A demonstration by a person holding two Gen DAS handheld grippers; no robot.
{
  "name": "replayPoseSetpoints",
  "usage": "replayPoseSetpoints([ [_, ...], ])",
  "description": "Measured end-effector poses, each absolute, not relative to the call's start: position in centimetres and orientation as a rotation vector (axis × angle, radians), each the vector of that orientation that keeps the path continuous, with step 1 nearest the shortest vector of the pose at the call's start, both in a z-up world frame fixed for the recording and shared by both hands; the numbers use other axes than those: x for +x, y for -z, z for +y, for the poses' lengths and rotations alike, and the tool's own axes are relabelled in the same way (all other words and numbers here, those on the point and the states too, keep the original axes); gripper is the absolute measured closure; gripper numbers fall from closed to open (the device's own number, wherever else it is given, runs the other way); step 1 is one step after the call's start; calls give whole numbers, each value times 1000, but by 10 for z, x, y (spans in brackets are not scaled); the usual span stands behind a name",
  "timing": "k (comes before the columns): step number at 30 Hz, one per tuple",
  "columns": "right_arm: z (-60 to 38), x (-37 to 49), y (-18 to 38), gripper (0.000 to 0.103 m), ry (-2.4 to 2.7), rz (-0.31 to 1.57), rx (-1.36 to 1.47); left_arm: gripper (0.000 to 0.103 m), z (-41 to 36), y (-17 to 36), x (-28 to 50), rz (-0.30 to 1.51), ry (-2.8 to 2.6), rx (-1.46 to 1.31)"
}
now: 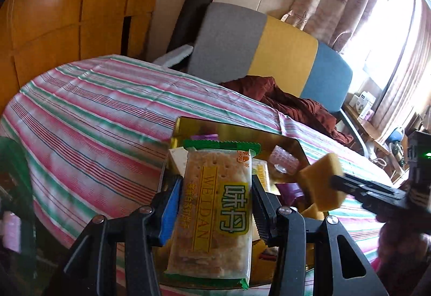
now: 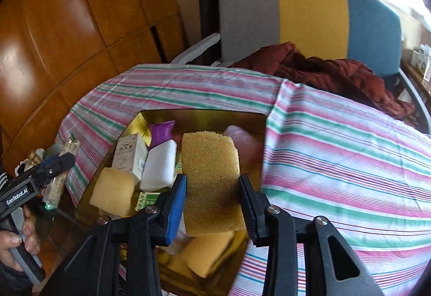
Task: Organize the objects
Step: 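Carry the cracker packet and large sponge over the gold tray, then open both grippers to drop the cracker packet and sponge into the tray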
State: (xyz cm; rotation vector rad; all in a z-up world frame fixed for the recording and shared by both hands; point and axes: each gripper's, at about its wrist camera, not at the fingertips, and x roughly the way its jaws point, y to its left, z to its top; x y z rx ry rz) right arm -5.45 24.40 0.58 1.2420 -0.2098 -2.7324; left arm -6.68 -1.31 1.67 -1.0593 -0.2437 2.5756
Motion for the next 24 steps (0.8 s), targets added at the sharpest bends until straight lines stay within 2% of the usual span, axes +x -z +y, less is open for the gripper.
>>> replayPoseSetpoints([
  [7, 227, -69, 11, 65, 2765, -144, 1277, 54, 22, -19, -86, -237, -2513, -1052],
  [11, 212, -70, 21, 64, 2785, 15, 1282, 54, 40, -21, -104, -215, -2497, -1042],
  [20, 189, -56, 40, 64, 2584, 38, 1264, 54, 87, -1, -153, -170, -2383, -1133],
  [21, 189, -56, 42, 64, 2584, 33, 1269, 53, 92, 1, -156, -160, -2374, -1141],
  [24, 194, -56, 43, 63, 2583, 1, 1271, 36, 105, 6, -160, -125, -2343, -1159],
])
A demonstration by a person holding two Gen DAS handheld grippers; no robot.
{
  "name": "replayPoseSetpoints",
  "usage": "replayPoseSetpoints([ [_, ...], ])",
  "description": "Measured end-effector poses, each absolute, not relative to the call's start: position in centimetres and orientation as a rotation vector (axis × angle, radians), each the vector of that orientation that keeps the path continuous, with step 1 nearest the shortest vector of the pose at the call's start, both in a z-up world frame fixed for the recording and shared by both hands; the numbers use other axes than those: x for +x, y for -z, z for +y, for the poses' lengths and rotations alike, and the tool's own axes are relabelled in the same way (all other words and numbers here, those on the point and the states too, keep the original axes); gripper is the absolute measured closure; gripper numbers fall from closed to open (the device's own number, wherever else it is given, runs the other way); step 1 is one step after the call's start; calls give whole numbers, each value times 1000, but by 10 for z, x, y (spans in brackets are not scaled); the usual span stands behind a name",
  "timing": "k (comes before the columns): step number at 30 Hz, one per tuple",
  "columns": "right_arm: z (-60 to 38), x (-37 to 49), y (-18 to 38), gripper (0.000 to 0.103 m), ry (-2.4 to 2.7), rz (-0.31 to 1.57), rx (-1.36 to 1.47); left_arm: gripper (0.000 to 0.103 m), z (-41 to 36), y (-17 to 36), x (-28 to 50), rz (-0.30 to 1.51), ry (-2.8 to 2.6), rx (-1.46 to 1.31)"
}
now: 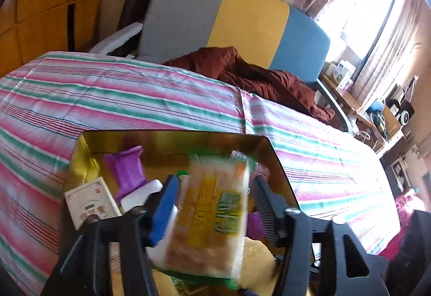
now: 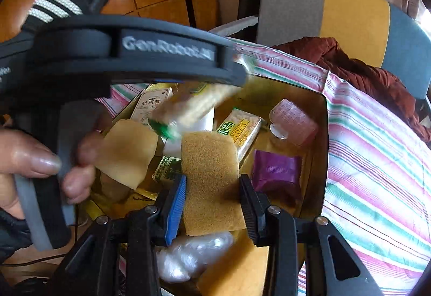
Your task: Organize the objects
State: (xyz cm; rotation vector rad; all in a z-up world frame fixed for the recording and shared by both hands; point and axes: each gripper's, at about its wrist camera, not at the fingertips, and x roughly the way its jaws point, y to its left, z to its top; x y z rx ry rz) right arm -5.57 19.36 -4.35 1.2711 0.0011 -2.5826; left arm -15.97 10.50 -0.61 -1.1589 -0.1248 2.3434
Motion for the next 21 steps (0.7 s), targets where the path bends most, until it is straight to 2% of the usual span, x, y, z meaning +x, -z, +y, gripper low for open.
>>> replayPoseSetpoints([
  [1, 195, -56, 43, 62, 2586, -6, 1272, 29, 106, 7, -159, -125, -2342, -1159],
  [2, 197, -56, 43, 61, 2594, -14, 1271, 25, 107, 6, -158, -130, -2338, -1153],
  [13, 207, -52, 26, 50, 2640, -115, 1233, 23, 68, -12, -143, -196, -2450, -1095],
  [19, 208, -44, 18, 48, 2685, -114, 1217, 8, 50, -21, -110, -69, -2603, -1020],
  [21, 208, -40, 15, 47, 2709, -98, 1214, 7, 47, -22, -100, -39, -2639, -1005],
])
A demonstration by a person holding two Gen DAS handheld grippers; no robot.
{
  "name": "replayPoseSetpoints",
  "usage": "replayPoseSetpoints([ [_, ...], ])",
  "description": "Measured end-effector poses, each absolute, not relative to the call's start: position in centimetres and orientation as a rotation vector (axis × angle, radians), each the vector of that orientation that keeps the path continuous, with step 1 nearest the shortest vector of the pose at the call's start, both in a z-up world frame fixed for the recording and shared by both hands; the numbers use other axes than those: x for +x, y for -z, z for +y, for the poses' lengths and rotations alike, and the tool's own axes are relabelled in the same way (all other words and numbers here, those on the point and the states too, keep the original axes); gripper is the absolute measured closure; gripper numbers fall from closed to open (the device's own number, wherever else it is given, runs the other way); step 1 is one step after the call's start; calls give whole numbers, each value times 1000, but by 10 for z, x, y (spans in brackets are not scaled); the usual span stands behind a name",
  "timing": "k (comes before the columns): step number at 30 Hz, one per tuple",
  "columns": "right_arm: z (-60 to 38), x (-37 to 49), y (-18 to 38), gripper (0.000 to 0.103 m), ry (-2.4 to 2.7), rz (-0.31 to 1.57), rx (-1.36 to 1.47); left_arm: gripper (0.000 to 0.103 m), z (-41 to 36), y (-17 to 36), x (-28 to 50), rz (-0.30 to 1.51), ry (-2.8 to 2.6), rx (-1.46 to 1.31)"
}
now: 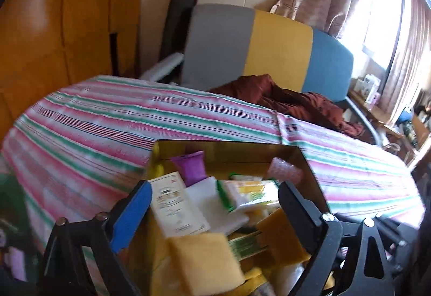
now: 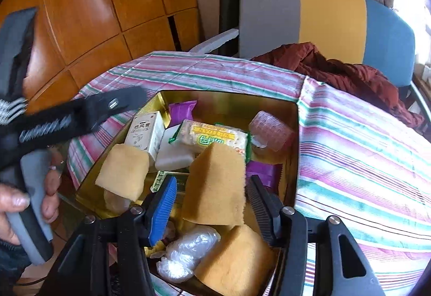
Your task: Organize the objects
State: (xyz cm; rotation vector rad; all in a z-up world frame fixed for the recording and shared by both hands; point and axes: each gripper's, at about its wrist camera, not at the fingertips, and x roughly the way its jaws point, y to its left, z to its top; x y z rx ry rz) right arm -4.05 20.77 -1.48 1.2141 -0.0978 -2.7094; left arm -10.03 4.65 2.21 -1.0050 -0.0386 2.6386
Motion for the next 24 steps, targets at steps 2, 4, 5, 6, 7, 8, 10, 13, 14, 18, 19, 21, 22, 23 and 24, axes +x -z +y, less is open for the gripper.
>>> replayPoseSetpoints([
  [2, 208, -39, 13, 45, 2730, -85, 1209, 5, 42, -22, -91, -28, -2664, -1000],
  [4, 208, -35, 11, 44, 2754, -74, 1205, 0, 39, -22, -83, -21, -2684, -1009],
  [5, 209, -33, 10, 44, 2764, -71, 1203, 0, 37, -22, -80, -24, -2691, -1009],
  [6, 208, -31, 8, 43, 2781, -63, 1199, 0, 35, -23, -77, -27, -2700, -1009],
  [7, 208, -29, 7, 43, 2795, -55, 1192, 0, 35, -23, -73, -25, -2709, -1010],
  [8, 207, -26, 5, 43, 2809, -49, 1184, 0, 34, -22, -70, -20, -2716, -1013],
  [10, 206, -21, 2, 41, 2834, -42, 1168, 0, 35, -22, -63, -14, -2719, -1021],
  [13, 205, -13, -2, 40, 2885, -26, 1146, 0, 35, -22, -53, -2, -2734, -1026],
  [14, 205, -10, -3, 40, 2901, -27, 1139, 0, 36, -22, -51, 4, -2742, -1028],
  [18, 210, 4, -6, 39, 2996, -48, 1119, 0, 38, -23, -38, 21, -2761, -1012],
  [19, 212, 6, -6, 39, 3013, -59, 1117, 0, 39, -23, -35, 12, -2757, -1007],
  [21, 215, 11, -6, 38, 3035, -84, 1118, 0, 40, -23, -33, 9, -2765, -1016],
  [22, 217, 13, -5, 38, 3048, -95, 1119, 0, 42, -23, -30, 14, -2781, -1026],
  [23, 218, 15, -5, 38, 3061, -107, 1121, 0, 42, -23, -28, 11, -2783, -1026],
  [24, 219, 17, -3, 38, 3074, -125, 1127, 0, 42, -23, -25, 5, -2784, -1019],
])
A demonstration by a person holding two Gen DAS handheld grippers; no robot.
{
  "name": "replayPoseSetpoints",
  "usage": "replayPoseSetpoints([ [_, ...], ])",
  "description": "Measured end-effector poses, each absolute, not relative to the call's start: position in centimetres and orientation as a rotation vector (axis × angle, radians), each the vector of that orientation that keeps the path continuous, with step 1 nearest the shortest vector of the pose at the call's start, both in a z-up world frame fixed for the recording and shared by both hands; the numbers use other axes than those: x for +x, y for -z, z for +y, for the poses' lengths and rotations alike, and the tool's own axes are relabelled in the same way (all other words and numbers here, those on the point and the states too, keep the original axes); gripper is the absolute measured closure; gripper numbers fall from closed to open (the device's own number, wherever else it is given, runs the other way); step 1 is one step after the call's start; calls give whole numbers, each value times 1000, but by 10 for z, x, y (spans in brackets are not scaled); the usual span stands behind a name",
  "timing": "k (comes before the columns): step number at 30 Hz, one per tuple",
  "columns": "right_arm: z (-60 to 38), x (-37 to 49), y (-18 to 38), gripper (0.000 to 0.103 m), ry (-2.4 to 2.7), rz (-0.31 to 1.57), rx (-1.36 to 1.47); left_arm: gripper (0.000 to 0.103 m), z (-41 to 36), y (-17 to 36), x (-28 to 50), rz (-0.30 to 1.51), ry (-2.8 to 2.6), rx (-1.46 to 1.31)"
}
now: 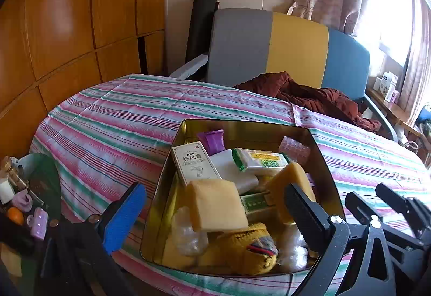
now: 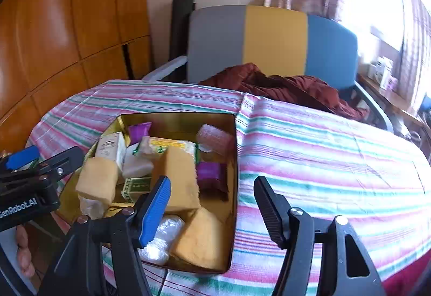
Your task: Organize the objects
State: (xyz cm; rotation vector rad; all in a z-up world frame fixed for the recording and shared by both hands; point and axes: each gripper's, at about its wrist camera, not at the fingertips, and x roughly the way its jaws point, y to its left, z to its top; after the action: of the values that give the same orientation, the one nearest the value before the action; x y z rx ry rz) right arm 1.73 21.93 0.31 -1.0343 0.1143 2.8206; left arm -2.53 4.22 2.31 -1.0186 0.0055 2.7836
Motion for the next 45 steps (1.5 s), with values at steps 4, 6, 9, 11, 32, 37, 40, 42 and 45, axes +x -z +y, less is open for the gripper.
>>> replayPoseSetpoints([
  [4, 218, 22, 3, 33, -2770, 106, -1016, 0, 42, -19, -18, 6, -2812, -1024],
  [6, 219, 22, 5, 32, -2769, 125, -1027, 0, 40, -17, -17, 9, -2819, -1036],
  [9, 220, 23, 6, 32, -2767, 129, -1031, 0, 38, -14, -16, -8, -2815, -1054],
  [11, 220, 23, 5, 31, -2769, 128, -1026, 0, 35, -14, -15, -28, -2812, -1062],
  [32, 212, 21, 8, 30, -2787, 83, -1058, 0, 30, -17, -13, -61, -2804, -1062],
  [37, 212, 20, 9, 30, -2786, 83, -1059, 0, 30, -16, -13, -59, -2803, -1063],
  [40, 212, 20, 10, 30, -2786, 85, -1061, 0, 30, -16, -14, -50, -2806, -1063],
  [42, 212, 20, 11, 30, -2785, 85, -1063, 0, 29, -15, -14, -45, -2807, -1063],
  [45, 212, 20, 12, 30, -2786, 85, -1066, 0, 30, -15, -14, -30, -2816, -1056],
])
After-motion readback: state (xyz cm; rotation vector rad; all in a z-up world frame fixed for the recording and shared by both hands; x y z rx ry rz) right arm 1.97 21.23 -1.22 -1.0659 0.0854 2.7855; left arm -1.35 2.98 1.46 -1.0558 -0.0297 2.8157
